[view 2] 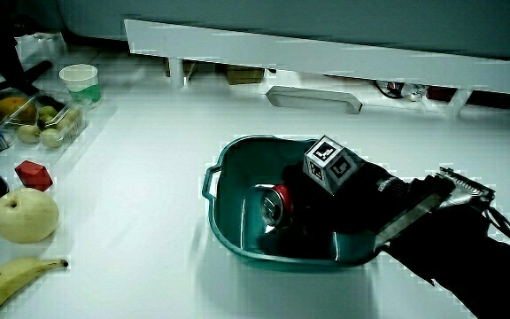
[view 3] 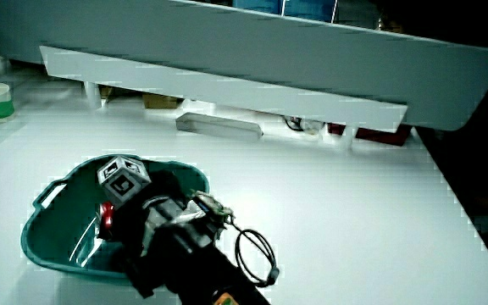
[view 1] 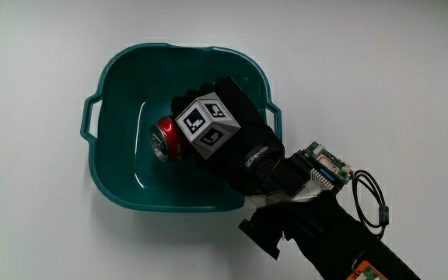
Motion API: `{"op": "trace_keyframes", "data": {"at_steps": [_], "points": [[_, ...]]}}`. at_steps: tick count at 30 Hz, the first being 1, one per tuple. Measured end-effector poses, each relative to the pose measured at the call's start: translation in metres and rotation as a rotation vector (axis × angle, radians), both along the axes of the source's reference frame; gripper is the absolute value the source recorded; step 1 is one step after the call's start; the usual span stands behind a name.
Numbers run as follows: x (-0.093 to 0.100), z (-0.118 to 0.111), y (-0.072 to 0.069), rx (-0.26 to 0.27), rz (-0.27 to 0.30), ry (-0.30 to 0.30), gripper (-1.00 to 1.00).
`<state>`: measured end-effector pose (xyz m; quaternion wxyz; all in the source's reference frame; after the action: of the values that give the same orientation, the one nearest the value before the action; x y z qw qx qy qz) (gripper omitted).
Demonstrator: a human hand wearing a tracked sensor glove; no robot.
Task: Place cola into plate
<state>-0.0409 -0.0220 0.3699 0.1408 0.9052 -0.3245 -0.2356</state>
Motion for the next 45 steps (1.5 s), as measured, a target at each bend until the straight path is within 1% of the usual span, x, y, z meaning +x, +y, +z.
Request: {"op": "trace_keyframes", "data": {"at_steps": [3,5,6,7,8,9,10,11,13,15,18,19,20,22,23,24,25,26,28,29,30,31,33,34,35,36,37,38,40,41,42,43,44,45], "points": [[-0.003,0.002,0.001,-0.023,-0.01,0.008,0.0],[-0.003,0.006,0.001,-0.047,-0.006,0.013,0.0],[-0.003,0.008,0.002,-0.04,-0.009,0.012,0.0],[-0.001,0.008,0.002,-0.044,-0.008,0.002,0.0],[0.0,0.01,0.002,-0.049,-0.002,0.01,0.0],[0.001,0.008,0.002,-0.047,-0.002,-0.011,0.0],[0.002,0.006,0.002,-0.034,-0.003,-0.019,0.0],[0.003,0.008,0.002,-0.049,0.001,-0.031,0.0],[0.004,0.008,0.002,-0.06,-0.003,-0.038,0.0],[0.006,0.01,0.001,-0.082,0.005,-0.05,0.0],[0.009,0.01,0.0,-0.1,0.015,-0.074,0.0],[0.009,0.011,0.001,-0.101,0.012,-0.07,0.0],[0.01,0.01,0.001,-0.09,0.014,-0.074,0.0],[0.013,0.012,0.0,-0.107,0.018,-0.102,0.0],[0.015,0.012,0.0,-0.114,0.02,-0.102,0.0],[0.017,0.014,-0.001,-0.113,0.035,-0.086,0.0],[0.02,0.011,-0.002,-0.116,0.042,-0.116,0.0],[0.022,0.013,-0.003,-0.142,0.046,-0.125,-0.05],[0.025,0.009,-0.004,-0.145,0.051,-0.135,-0.15],[0.025,0.008,-0.005,-0.162,0.049,-0.144,-0.2],[0.026,0.006,-0.006,-0.156,0.056,-0.145,-0.25],[0.025,0.005,-0.006,-0.155,0.052,-0.135,-0.3],[0.025,0.009,-0.007,-0.177,0.058,-0.129,-0.4],[0.027,0.009,-0.007,-0.184,0.066,-0.139,-0.45],[0.028,0.009,-0.008,-0.184,0.066,-0.146,-0.5],[0.031,0.006,-0.008,-0.176,0.081,-0.157,-0.55],[0.033,0.005,-0.009,-0.179,0.083,-0.163,-0.6],[0.035,0.004,-0.009,-0.183,0.087,-0.178,-0.65],[0.041,-0.003,-0.009,-0.164,0.105,-0.203,-0.75],[0.045,-0.006,-0.009,-0.16,0.111,-0.236,-0.8],[0.048,-0.012,-0.007,-0.158,0.11,-0.238,-0.85],[0.053,-0.015,-0.006,-0.143,0.125,-0.27,-0.9],[0.058,-0.02,-0.005,-0.148,0.145,-0.295,-0.95],[0.062,-0.026,-0.002,-0.211,0.127,-0.314,-1.0]]}}
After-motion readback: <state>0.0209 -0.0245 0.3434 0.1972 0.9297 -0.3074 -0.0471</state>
